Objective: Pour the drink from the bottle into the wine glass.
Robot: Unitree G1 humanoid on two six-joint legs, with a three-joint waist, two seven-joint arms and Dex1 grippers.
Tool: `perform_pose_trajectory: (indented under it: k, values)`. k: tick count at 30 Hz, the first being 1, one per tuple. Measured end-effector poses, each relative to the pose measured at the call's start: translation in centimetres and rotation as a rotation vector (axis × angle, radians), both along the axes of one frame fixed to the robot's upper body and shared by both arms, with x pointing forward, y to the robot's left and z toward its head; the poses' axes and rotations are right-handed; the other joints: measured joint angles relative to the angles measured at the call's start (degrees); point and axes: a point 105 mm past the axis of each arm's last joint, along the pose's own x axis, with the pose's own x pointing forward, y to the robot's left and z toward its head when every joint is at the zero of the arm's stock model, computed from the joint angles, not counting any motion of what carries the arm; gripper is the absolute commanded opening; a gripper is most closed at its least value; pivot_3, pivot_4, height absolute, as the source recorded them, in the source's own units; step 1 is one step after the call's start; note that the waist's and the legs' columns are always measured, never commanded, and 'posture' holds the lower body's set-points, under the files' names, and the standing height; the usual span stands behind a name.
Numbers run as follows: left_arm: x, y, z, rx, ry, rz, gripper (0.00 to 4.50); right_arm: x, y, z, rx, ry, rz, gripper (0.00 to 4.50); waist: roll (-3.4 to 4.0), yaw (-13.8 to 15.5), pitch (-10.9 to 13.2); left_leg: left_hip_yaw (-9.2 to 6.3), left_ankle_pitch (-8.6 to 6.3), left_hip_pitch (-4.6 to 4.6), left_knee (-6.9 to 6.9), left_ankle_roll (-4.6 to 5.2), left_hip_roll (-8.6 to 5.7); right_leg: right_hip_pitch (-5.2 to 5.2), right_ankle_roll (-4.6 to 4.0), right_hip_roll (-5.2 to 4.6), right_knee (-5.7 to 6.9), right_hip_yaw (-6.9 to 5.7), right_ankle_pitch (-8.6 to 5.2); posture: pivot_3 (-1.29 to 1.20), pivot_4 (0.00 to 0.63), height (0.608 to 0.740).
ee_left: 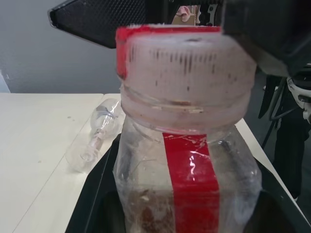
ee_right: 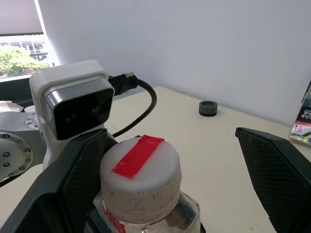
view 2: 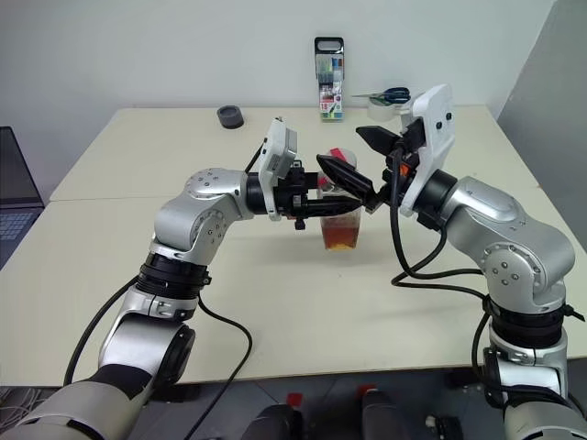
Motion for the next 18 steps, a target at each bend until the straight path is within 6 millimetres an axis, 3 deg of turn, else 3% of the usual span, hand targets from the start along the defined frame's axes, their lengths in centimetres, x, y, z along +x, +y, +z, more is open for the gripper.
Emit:
perform_pose_trajectory:
  k: [18]
  values:
    - [0.0,0.0,-0.3,0.003,0.011,-0.002,1.9,-0.8,-2.8,0.1,-0.009,0.01,-0.074,4.49,0.0,0.1,0.0,0.01,-0.01,0.01,-0.01,0.01,0.01,0.0,0.0,0.01,0.01,0.0,0.0,0.0,0.15,0.74]
